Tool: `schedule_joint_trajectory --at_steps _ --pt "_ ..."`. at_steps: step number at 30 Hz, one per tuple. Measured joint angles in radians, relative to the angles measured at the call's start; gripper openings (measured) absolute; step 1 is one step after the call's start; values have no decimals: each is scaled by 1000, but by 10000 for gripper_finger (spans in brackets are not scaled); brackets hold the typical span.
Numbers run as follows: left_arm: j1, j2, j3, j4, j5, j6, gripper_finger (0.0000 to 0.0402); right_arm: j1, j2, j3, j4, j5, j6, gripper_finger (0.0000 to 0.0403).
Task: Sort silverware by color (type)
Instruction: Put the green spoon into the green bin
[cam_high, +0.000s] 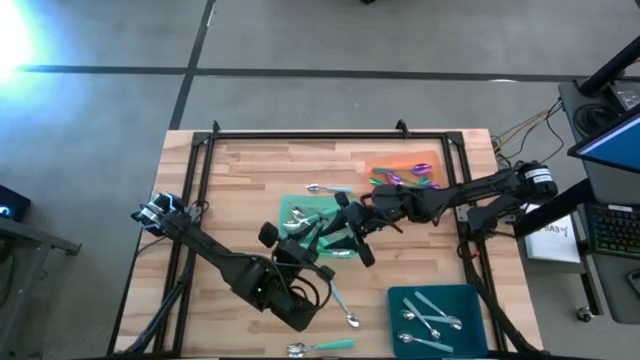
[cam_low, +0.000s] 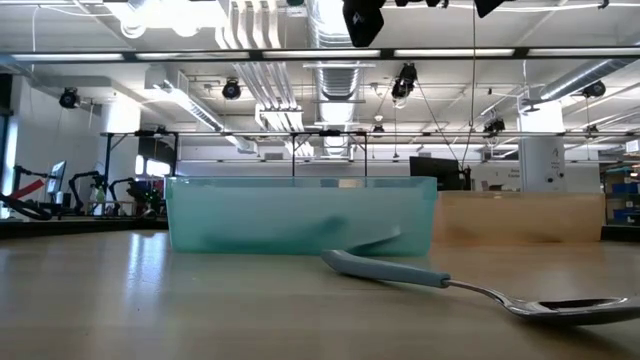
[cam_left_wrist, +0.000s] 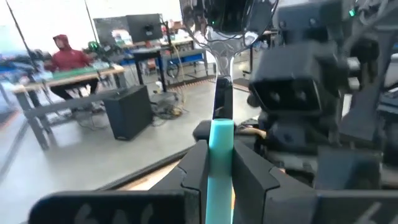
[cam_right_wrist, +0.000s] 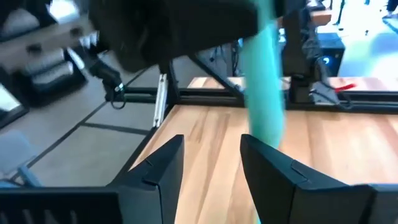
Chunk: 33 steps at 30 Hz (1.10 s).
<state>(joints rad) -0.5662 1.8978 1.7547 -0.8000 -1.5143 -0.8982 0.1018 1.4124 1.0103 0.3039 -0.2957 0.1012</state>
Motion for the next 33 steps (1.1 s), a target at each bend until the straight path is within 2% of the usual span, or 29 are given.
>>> schedule_joint_trajectory --at_steps 11,20,24,33 --pt "4 1 3 51 23 4 33 1 9 5 39 -2 -3 162" --pt "0 0 3 52 16 42 33 -2 -50 6 -124 38 10 153" --pt "0 1 3 80 66 43 33 -2 -56 7 -118 100 -8 153" --pt "8 21 3 110 67 48 33 -2 -29 7 -36 114 -9 158"
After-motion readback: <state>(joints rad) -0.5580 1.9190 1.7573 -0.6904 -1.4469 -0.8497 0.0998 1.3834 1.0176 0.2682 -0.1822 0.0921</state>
